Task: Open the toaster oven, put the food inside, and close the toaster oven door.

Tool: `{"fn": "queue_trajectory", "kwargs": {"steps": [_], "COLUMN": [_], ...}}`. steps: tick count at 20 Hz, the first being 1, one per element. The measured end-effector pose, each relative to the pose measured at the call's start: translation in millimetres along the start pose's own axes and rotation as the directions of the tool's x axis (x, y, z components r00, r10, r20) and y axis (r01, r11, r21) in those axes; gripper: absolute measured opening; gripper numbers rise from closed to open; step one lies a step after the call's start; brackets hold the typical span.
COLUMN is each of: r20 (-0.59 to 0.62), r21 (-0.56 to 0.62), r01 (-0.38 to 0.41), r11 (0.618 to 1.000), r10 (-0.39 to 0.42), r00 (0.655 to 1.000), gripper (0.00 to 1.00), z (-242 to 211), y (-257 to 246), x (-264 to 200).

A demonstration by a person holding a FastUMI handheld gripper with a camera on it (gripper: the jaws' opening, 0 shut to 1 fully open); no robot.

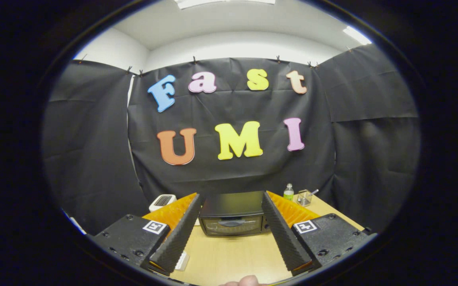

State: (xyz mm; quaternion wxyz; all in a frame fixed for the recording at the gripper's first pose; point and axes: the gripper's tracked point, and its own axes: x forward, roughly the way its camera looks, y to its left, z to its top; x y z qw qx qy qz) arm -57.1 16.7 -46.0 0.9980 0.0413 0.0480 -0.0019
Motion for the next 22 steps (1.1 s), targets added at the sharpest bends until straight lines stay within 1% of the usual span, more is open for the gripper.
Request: {"fn": "queue_trajectory", "kwargs": {"steps": [4,10,12,14,22], "r20": [-0.036,-0.042,-0.066,-0.058,-0.075], "r21": [0.003,0.011,0.004,0.007,0.014], "r01": [0.005,0.016,0.015,0.030,0.023], "r11": [1.000,1.000,1.000,1.000,1.000], "r10": [-0.004,-0.016,-0.015,-0.030,-0.022], "r00": [0.999,0.999,0.998,0.998,0.997], "gripper": [1.00,1.00,1.00,1.00,1.00], "z": [-9,-11,-17,-13,-15], "y": [-3,-7,-9,-16,-17], "x": [3,1,1,-1,1]}}
